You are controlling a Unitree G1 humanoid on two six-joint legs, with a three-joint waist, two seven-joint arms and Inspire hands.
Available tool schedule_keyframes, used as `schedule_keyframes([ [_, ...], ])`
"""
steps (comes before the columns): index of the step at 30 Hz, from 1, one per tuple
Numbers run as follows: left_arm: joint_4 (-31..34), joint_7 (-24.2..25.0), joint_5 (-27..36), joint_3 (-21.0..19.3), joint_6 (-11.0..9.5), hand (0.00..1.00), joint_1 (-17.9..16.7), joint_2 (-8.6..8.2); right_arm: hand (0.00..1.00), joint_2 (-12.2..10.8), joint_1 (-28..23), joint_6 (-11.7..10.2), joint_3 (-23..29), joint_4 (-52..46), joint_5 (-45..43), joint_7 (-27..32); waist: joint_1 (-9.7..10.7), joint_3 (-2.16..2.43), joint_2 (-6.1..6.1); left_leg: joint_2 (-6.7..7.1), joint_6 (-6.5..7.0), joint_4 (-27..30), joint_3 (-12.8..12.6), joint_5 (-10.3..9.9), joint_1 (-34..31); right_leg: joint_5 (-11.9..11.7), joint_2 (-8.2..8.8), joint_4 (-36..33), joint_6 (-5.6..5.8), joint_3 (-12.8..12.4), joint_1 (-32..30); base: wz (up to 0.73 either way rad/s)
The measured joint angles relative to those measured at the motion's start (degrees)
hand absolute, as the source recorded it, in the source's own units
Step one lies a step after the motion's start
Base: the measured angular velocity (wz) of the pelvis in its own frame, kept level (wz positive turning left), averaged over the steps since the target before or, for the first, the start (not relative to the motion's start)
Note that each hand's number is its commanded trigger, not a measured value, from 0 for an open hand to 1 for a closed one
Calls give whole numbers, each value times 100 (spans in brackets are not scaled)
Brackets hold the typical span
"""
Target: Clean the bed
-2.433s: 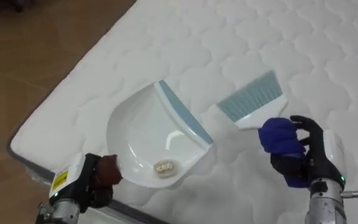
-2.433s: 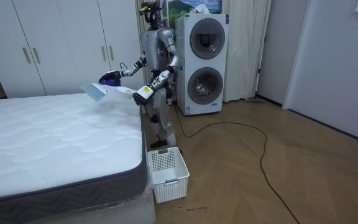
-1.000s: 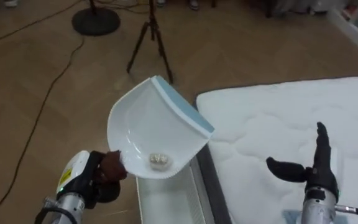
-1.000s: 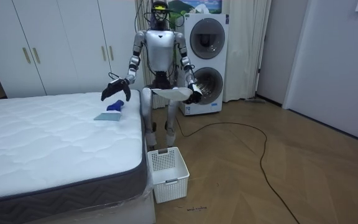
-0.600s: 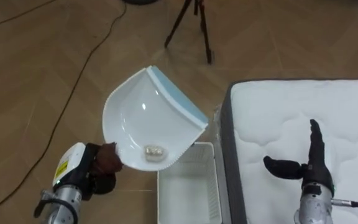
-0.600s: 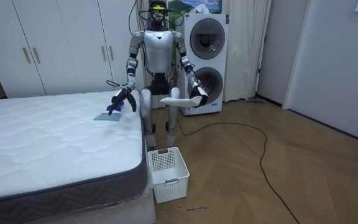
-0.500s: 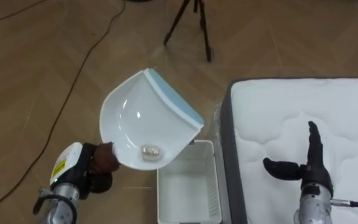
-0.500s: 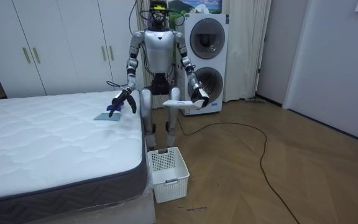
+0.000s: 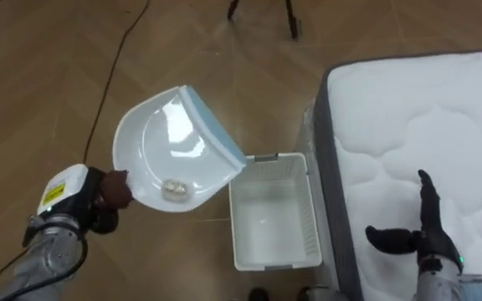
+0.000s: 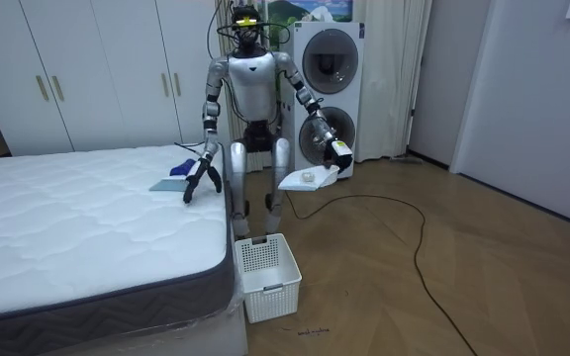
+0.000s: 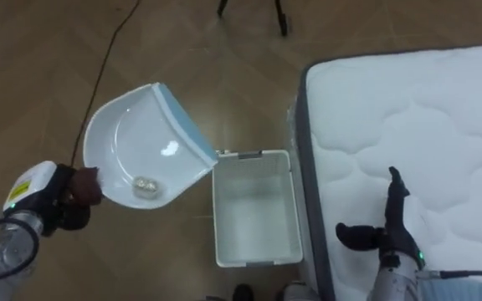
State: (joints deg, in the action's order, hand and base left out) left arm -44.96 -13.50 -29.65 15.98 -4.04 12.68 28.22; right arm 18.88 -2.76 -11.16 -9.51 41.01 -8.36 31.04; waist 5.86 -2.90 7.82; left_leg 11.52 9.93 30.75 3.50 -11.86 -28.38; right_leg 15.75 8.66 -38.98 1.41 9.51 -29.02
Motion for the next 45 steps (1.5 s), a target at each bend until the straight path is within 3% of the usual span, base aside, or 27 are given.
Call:
schedule_keyframes([
  [4,-1,4,-226,294,47,100,182,111,0,39,52,-8,2,0,-323,-10,223,6,161,169,12,-12,-64,6,54,227,176,-307,25,-136,-75,7],
  [8,2,30,-539,538,140,100,330,140,0,212,98,-78,-59,-137,-581,-90,357,-1,323,193,24,-8,-199,12,-30,284,225,-445,11,-231,-243,-11],
  [13,13,228,-1286,924,336,100,573,167,0,226,181,-56,-126,-358,-781,-228,572,1,400,200,21,29,-324,11,-152,385,223,-587,-43,-379,-429,-5],
  [18,-76,493,-1416,1267,404,100,727,175,0,250,305,-71,-216,-415,-788,-381,731,2,499,188,18,4,-494,14,-184,406,214,-684,-49,-541,-572,-14],
  [23,-135,800,-1616,1459,613,100,929,249,0,260,396,-84,-279,-407,-900,-551,863,-3,492,196,20,-12,-591,12,-144,424,215,-787,-36,-664,-628,-8],
  [32,-141,1115,-1887,1654,667,100,1335,395,0,208,611,-32,-450,-302,-1205,-691,1126,-59,423,109,16,-5,-737,0,-153,447,101,-755,-29,-794,-609,-1],
  [36,-197,1211,-1887,1865,667,100,1408,484,0,198,608,-3,-505,-311,-1251,-685,1135,-71,417,6,6,5,-817,-28,-187,432,18,-681,-56,-799,-610,0],
  [45,-550,1467,-1890,1874,781,100,1556,568,0,182,609,19,-506,-307,-1309,-598,1129,-80,432,-8,-6,-16,-817,-35,-203,437,21,-663,-62,-784,-621,2],
])
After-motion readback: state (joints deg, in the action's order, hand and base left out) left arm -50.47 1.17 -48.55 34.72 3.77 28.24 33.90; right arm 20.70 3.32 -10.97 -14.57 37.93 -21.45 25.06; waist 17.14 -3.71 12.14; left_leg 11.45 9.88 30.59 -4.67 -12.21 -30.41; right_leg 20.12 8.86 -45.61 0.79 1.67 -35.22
